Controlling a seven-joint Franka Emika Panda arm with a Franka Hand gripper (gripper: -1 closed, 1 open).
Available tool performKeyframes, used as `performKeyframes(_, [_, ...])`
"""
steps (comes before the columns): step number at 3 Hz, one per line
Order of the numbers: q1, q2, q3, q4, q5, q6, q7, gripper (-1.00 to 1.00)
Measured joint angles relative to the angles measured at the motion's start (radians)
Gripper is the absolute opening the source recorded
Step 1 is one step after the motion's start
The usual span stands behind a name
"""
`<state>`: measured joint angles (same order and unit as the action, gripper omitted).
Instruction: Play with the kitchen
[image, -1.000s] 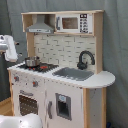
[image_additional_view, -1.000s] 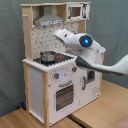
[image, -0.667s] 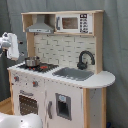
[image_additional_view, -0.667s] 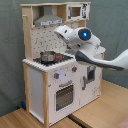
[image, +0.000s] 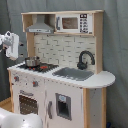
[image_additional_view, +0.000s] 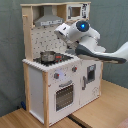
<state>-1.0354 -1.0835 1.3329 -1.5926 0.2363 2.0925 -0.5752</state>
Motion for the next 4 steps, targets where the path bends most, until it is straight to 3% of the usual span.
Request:
performKeyframes(2, [-0.042,0.129,0.086,0.082,0.014,-0.121,-0.007,1.0])
performKeyframes(4, [-0.148,0.251,0.188,0.168,0.023,-0.22,-0.028,1.0])
